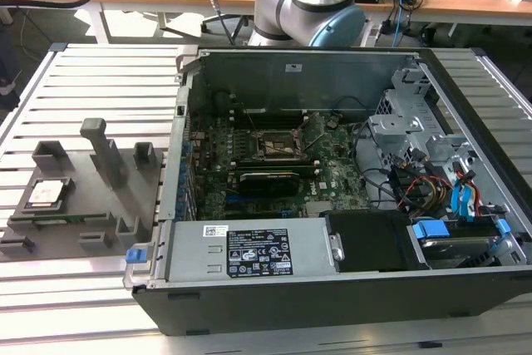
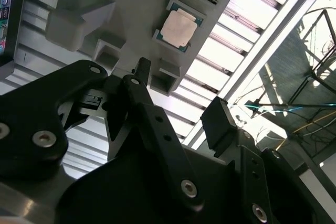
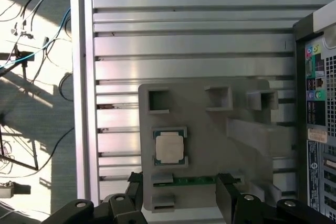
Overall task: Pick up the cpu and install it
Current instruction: 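Pick up the cpu and move it towards the insertion slot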
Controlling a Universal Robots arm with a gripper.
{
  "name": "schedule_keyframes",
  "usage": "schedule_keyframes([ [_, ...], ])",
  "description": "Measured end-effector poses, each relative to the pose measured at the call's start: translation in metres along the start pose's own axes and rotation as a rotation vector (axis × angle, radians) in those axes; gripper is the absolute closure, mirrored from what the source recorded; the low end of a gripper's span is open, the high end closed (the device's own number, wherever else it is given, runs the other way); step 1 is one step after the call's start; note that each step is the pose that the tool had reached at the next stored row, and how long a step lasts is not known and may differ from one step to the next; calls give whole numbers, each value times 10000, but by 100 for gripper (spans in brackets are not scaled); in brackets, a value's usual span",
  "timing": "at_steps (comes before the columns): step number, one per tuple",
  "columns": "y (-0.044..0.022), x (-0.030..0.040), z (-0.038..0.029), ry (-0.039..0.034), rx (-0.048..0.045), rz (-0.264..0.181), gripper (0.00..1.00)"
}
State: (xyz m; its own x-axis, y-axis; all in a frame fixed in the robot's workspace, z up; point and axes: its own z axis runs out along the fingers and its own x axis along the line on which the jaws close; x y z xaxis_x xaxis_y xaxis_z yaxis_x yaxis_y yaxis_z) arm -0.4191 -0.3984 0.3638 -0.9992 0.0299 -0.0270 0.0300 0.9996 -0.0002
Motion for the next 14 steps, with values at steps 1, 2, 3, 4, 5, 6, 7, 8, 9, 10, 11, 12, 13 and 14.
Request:
schedule_keyframes([
  [1,0,-3,16,1,0,0,34],
  [2,0,-5,34,0,0,0,34],
  [3,0,-5,40,0,0,0,34],
  [4,0,-6,49,1,0,0,34],
  [5,0,-6,56,1,0,0,34],
  [6,0,-6,65,1,0,0,34],
  [7,0,-6,76,1,1,0,34],
  [8,0,-5,82,1,0,0,34],
  [9,0,-5,89,1,1,0,34],
  [10,0,-5,102,1,0,0,34],
  [11,0,-5,111,1,0,0,34],
  [12,0,-4,122,1,0,0,34],
  [13,0,-4,132,1,0,0,34],
  [14,0,-4,144,1,0,0,34],
])
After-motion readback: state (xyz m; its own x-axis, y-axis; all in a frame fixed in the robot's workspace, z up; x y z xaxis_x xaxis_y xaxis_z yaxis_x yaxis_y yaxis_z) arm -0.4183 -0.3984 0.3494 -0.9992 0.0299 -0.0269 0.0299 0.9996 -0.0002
